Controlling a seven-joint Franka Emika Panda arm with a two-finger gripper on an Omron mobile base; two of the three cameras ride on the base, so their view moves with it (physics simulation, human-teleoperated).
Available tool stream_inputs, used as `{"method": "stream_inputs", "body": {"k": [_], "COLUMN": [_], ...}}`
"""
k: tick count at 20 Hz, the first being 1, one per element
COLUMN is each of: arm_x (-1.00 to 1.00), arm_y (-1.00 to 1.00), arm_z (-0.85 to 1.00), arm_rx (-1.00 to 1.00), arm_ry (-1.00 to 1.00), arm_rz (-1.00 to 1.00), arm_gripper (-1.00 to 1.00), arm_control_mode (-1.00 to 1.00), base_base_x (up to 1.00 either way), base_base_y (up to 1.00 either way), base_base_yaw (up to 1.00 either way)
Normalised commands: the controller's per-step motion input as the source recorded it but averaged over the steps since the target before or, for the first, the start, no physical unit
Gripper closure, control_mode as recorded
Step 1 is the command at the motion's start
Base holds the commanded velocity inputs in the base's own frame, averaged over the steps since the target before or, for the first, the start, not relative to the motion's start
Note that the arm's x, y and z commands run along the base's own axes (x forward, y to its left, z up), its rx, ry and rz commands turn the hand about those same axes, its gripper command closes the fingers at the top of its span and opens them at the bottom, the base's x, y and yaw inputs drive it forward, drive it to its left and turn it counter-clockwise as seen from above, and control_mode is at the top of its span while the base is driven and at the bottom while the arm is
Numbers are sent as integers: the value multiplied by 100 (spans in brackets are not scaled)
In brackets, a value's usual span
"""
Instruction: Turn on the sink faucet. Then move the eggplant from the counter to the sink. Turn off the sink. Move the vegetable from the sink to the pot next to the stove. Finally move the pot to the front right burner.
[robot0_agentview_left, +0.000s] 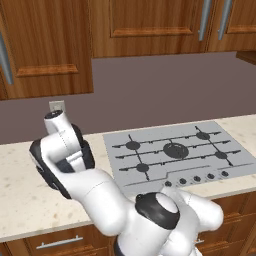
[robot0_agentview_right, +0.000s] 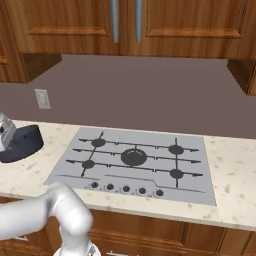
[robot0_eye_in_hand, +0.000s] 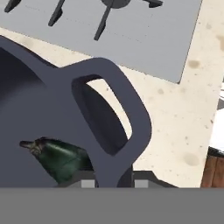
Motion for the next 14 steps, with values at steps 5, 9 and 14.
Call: {"method": "stream_inputs", "body": {"k": [5, 9, 14], "arm_x": [-53, -56, -52], "arm_y": [-54, -51, -55], "arm_z": [49, 47, 38], "arm_rx": [0, 0, 0], "arm_ry": [-13, -21, -18], "arm_rz": [-33, -30, -31], "arm_gripper": [100, 100, 100], "arm_control_mode": [-100, -100, -100], "base_base_x": [0, 0, 0], "base_base_y": [0, 0, 0], "base_base_yaw": [0, 0, 0]}}
